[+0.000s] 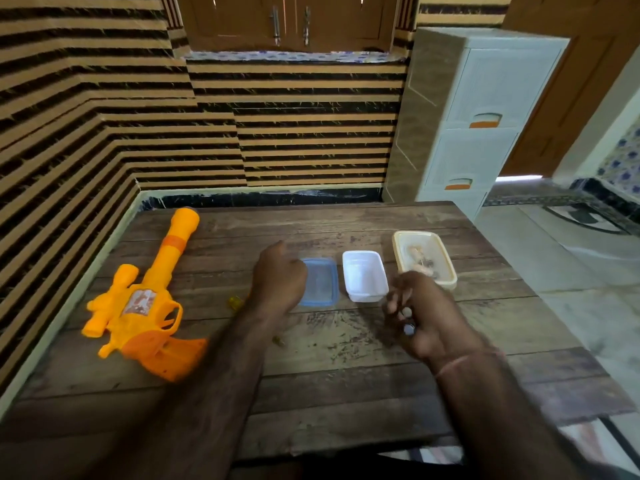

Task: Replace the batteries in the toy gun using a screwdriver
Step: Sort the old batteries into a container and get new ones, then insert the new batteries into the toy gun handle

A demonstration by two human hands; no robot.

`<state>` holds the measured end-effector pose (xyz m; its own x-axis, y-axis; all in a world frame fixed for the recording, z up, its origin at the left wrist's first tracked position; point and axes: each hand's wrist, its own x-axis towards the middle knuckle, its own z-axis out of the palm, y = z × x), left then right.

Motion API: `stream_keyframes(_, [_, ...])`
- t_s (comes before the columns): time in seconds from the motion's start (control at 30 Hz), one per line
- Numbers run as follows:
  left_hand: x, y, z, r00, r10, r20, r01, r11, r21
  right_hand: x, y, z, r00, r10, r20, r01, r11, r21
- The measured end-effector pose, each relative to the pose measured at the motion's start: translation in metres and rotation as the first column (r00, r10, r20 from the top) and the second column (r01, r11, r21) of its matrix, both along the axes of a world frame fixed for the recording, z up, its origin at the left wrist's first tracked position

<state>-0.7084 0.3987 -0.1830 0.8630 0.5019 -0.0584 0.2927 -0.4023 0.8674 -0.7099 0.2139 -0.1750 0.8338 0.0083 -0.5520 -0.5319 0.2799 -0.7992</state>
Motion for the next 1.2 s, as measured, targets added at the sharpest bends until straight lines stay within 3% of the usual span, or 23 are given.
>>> stream_keyframes(0.07, [-0.023, 0.014, 0.006, 0.996, 0.014, 0.083, -0.007, 0.996, -0.089, -0.017, 0.005, 0.000, 0.983, 0.031, -0.182, 0.024, 0.956, 0.293])
stream_keyframes(0.13, [-0.054, 0.038, 0.005, 0.977, 0.126, 0.174, -0.086, 0.971, -0.222, -0.033, 0.012, -0.003, 0.963, 0.041, -0.265, 0.081, 0.897, 0.435])
stream_keyframes(0.23, [-0.101, 0.074, -0.002, 0.883, 0.412, 0.223, -0.303, 0.865, -0.401, -0.056, 0.029, -0.007, 0.951, 0.055, -0.305, 0.123, 0.837, 0.534])
stream_keyframes(0.33, [-0.143, 0.097, -0.006, 0.759, 0.630, 0.165, -0.487, 0.718, -0.498, -0.079, 0.050, -0.003, 0.954, 0.108, -0.280, 0.067, 0.833, 0.550])
stream_keyframes(0.47, [-0.165, 0.116, -0.032, 0.771, 0.635, 0.046, -0.578, 0.728, -0.367, -0.104, 0.078, -0.001, 0.977, 0.206, -0.056, -0.176, 0.926, 0.335])
stream_keyframes(0.57, [-0.157, 0.120, -0.050, 0.756, 0.654, 0.007, -0.596, 0.694, -0.404, -0.113, 0.099, -0.007, 0.885, 0.377, 0.274, -0.339, 0.924, -0.177])
stream_keyframes(0.63, [-0.151, 0.125, -0.053, 0.748, 0.664, -0.011, -0.594, 0.662, -0.457, -0.112, 0.115, -0.010, 0.729, 0.567, 0.383, -0.341, 0.786, -0.516])
stream_keyframes(0.77, [-0.143, 0.134, -0.064, 0.755, 0.654, -0.048, -0.577, 0.627, -0.523, -0.103, 0.143, -0.006, 0.514, 0.825, 0.234, -0.354, 0.452, -0.819])
stream_keyframes(0.9, [-0.152, 0.113, -0.027, 0.760, 0.649, -0.036, -0.550, 0.612, -0.569, -0.093, 0.165, -0.006, 0.361, 0.930, 0.063, -0.301, 0.180, -0.936])
stream_keyframes(1.0, [-0.154, 0.107, -0.020, 0.762, 0.647, -0.031, -0.544, 0.612, -0.574, -0.088, 0.177, -0.013, 0.327, 0.945, 0.009, -0.262, 0.100, -0.960])
stream_keyframes(1.1, [-0.154, 0.105, -0.017, 0.751, 0.659, -0.032, -0.545, 0.593, -0.592, -0.084, 0.180, -0.016, 0.310, 0.949, 0.056, -0.259, 0.141, -0.956])
stream_keyframes(1.2, [-0.155, 0.098, -0.015, 0.715, 0.698, -0.036, -0.522, 0.498, -0.693, -0.081, 0.169, -0.011, 0.323, 0.916, 0.240, -0.265, 0.331, -0.906])
